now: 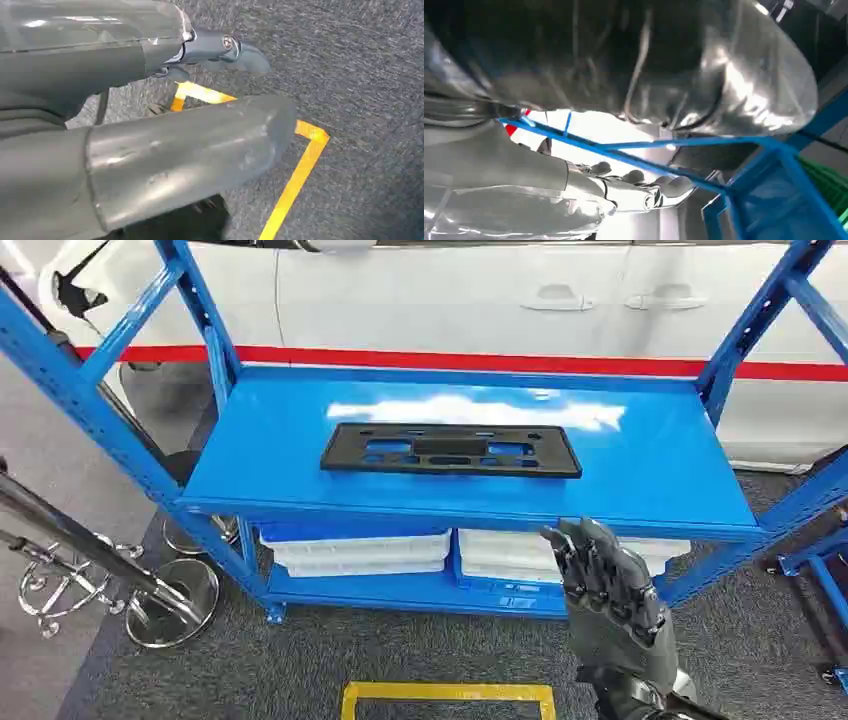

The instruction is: Take the parts from the cabinet and place them on the table.

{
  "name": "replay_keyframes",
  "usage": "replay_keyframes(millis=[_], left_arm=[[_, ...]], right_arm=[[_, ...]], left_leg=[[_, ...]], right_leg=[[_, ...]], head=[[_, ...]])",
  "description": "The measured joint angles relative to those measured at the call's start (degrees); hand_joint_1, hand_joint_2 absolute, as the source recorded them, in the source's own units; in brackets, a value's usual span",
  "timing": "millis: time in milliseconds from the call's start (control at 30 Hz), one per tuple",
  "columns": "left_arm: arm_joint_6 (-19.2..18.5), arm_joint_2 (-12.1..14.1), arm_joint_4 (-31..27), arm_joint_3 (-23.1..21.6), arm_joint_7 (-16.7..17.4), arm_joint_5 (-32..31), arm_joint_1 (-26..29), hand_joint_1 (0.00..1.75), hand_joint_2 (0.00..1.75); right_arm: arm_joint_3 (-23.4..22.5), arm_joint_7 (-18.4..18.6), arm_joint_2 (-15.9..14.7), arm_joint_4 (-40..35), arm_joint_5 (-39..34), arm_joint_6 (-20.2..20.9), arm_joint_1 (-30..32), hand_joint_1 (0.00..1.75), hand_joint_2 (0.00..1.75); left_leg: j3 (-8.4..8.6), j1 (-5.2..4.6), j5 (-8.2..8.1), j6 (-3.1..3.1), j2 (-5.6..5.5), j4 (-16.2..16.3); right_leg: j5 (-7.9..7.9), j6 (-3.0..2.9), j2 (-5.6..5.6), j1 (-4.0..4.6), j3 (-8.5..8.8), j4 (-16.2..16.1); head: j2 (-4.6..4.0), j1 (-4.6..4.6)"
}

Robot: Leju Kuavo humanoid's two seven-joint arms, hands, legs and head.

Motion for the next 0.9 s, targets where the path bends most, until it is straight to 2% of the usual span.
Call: replay_keyframes(millis=[33,67,100,133,167,200,233,267,300,333,367,400,467,500,533,567,633,667,700,733,800,833,867,900], left_arm=[[0.04,0.02,0.00,0.00,-0.09,-0.09,0.13,0.00,0.00],[0.04,0.02,0.00,0.00,-0.22,-0.26,0.14,0.00,0.00],[0.06,0.02,0.00,0.00,-0.41,-0.46,0.16,0.00,0.00],[0.04,0.15,0.00,0.00,-0.55,-0.48,0.28,0.00,0.00],[0.04,0.40,0.00,0.00,-0.59,-0.66,0.42,0.00,0.00],[0.02,0.46,0.00,-0.02,-0.63,-0.72,0.39,0.00,0.00],[0.02,0.50,0.00,-0.02,-0.72,-0.74,0.35,0.00,0.00],[0.04,0.66,0.00,0.00,-0.79,-0.90,0.40,0.00,0.00],[-0.02,0.66,0.00,0.00,-0.83,-0.96,0.32,0.00,0.00],[-0.07,0.59,0.00,-0.02,-0.90,-0.99,0.20,0.00,0.00],[-0.15,0.61,0.00,-0.02,-1.03,-1.03,0.12,0.00,0.00],[-0.24,0.61,0.00,-0.02,-1.09,-1.05,0.02,0.00,0.00],[-0.46,0.61,0.00,-0.02,-1.25,-1.07,0.08,0.00,0.00],[-0.46,0.61,0.00,-0.02,-1.29,-1.07,0.08,0.00,0.00],[-0.48,0.61,0.00,-0.02,-1.31,-1.07,0.19,0.00,0.00],[-0.48,0.61,0.00,-0.02,-1.33,-1.07,0.25,0.00,0.00],[-0.48,0.61,0.00,-0.02,-1.40,-1.09,0.20,0.00,0.00],[-0.48,0.59,0.07,-0.02,-1.40,-1.14,0.37,0.00,0.00],[-0.48,0.59,0.09,-0.02,-1.46,-1.18,0.23,0.00,0.00],[-0.46,0.61,0.09,-0.02,-1.46,-1.29,-0.08,0.00,0.00],[-0.46,0.61,0.09,-0.04,-1.57,-1.60,0.07,0.00,0.00],[-0.42,0.66,0.09,-0.04,-1.57,-1.64,-0.02,0.00,0.00],[-0.20,0.61,0.09,-0.04,-1.57,-1.77,-0.06,0.00,0.00],[0.11,0.63,0.09,-0.07,-1.53,-2.08,-0.22,0.00,0.00]], right_arm=[[-0.04,0.63,0.15,0.24,-0.78,0.02,0.09,0.00,0.00],[-0.15,1.00,0.37,0.42,-1.27,-0.02,0.15,0.00,0.00],[-0.37,1.14,0.63,0.63,-1.63,-0.17,0.13,0.00,0.00],[-0.63,1.26,0.90,0.87,-1.85,-0.22,0.18,0.00,0.00],[-0.87,1.35,1.07,1.37,-2.01,-0.20,-0.01,0.00,0.00],[-1.05,1.48,1.29,1.62,-2.01,-0.20,0.03,0.00,0.00],[-1.09,1.55,1.44,1.73,-1.94,-0.20,0.05,0.00,0.00],[-1.16,1.51,1.64,1.79,-1.90,-0.22,0.02,0.00,0.00],[-1.27,1.46,1.77,1.79,-1.77,-0.26,-0.27,0.00,0.00],[-1.42,1.55,1.86,1.81,-1.55,-0.37,-0.40,0.00,0.00],[-1.44,1.49,1.90,1.86,-1.35,-0.39,-0.59,0.00,0.00],[-1.42,1.50,2.07,1.88,-1.18,-0.48,-0.72,0.00,0.00],[-1.42,1.53,2.21,2.05,-1.09,-0.79,-0.59,0.00,0.00],[-1.42,1.53,2.21,2.16,-1.05,-0.90,-0.56,0.00,0.00],[-1.42,1.53,2.25,2.18,-1.00,-0.96,-0.55,0.00,0.00],[-1.42,1.53,2.36,2.18,-0.96,-1.05,-0.55,0.00,0.00],[-1.42,1.53,2.43,2.18,-0.91,-1.09,-0.56,0.00,0.00],[-1.40,1.57,2.45,2.27,-0.89,-1.12,-0.55,0.00,0.00],[-1.33,1.70,2.51,2.45,-0.87,-1.18,-0.70,0.00,0.00],[-1.31,1.68,2.64,2.47,-0.74,-1.20,-0.53,0.00,0.00],[-1.29,1.81,2.71,2.53,-0.74,-1.38,-0.61,0.00,0.00],[-1.27,1.94,2.90,2.53,-0.72,-1.48,-0.65,0.00,0.00],[-1.25,2.40,2.95,2.58,-0.63,-1.79,-0.76,0.00,0.00],[-1.14,2.99,2.99,2.71,-0.54,-2.21,-0.92,0.00,0.00]], left_leg=[[-0.35,0.00,1.25,0.07,-0.01,-1.88],[0.10,-0.04,3.90,0.46,-0.04,-5.66],[0.84,-0.19,7.94,0.88,-0.08,-10.38],[1.16,-0.58,13.55,1.53,-0.22,-14.79],[0.38,-1.18,15.83,1.98,-0.69,-16.09],[0.77,-1.37,14.19,2.28,-0.96,-16.51],[1.38,-1.45,15.01,2.69,-0.94,-16.95],[1.64,-1.32,14.84,3.00,-0.87,-17.53],[2.56,-1.10,14.93,3.27,-0.87,-17.90],[3.64,-0.77,14.89,3.39,-0.74,-18.37],[4.00,-0.61,14.61,3.80,-0.74,-18.42],[4.24,-0.57,14.36,3.93,-0.73,-18.42],[4.76,-0.57,13.49,3.79,-0.68,-18.34],[5.29,-0.56,12.97,3.70,-0.65,-18.28],[5.99,-0.54,12.42,3.60,-0.63,-18.24],[6.97,-0.52,11.74,3.49,-0.64,-18.23],[8.67,-0.50,10.59,3.17,-0.66,-18.27],[8.97,-0.51,9.99,2.78,-0.74,-18.42],[8.86,-0.61,9.93,2.35,-0.94,-18.06],[8.73,-0.56,9.48,1.73,-0.82,-18.06],[9.27,-0.60,9.61,1.19,-0.61,-17.65],[9.02,-0.41,8.86,0.94,-0.56,-17.12],[8.31,-0.33,8.13,0.81,-0.63,-14.94],[6.10,-0.28,6.38,0.59,-0.61,-10.76]], right_leg=[[-0.68,0.05,0.39,0.02,0.90,0.00],[-1.40,0.15,0.56,0.08,1.97,0.00],[-2.12,0.28,0.59,0.18,3.16,-0.12],[-2.67,0.40,0.60,0.04,3.70,-0.67],[-3.00,0.74,0.74,0.19,4.44,-0.56],[-3.36,1.23,1.09,0.02,4.32,-0.89],[-3.52,1.61,1.09,-0.01,5.08,-1.52],[-2.89,1.82,1.06,0.17,5.32,-0.77],[-3.02,2.14,1.04,0.32,5.83,-0.76],[-4.13,2.24,0.38,0.13,5.88,0.35],[-5.41,2.53,-0.43,0.23,4.11,3.58],[-7.12,2.85,-0.76,0.13,1.37,7.91],[-10.63,3.24,-0.94,-0.24,-4.59,16.27],[-10.68,3.34,-1.00,-0.40,-6.48,17.79],[-9.23,3.38,-1.08,-0.50,-6.97,16.70],[-6.13,3.54,-1.19,-0.61,-6.33,13.13],[1.01,3.33,-1.48,-0.63,-4.17,4.52],[3.03,2.85,-1.84,-0.40,-3.95,2.21],[1.58,2.51,-2.04,0.05,-4.61,1.16],[2.79,1.97,-1.86,0.23,-4.82,1.86],[2.15,1.12,-1.62,0.20,-4.56,1.66],[2.26,0.76,-1.56,-0.27,-3.63,0.96],[2.09,0.51,-1.59,-0.21,-3.10,0.71],[1.87,0.19,-1.62,-0.18,-2.89,0.64]], head=[[0.00,0.02],[0.00,0.02],[0.00,0.02],[0.00,0.04],[0.00,0.11],[0.00,-0.02],[0.00,-0.07],[0.00,-0.02],[0.00,-0.07],[0.00,-0.02],[0.00,0.00],[0.00,0.00],[0.00,0.00],[0.00,0.00],[0.00,0.00],[0.00,0.00],[0.00,0.00],[0.00,0.02],[0.00,0.17],[0.00,0.13],[0.00,0.11],[0.00,0.09],[0.00,0.13],[0.00,0.07]])
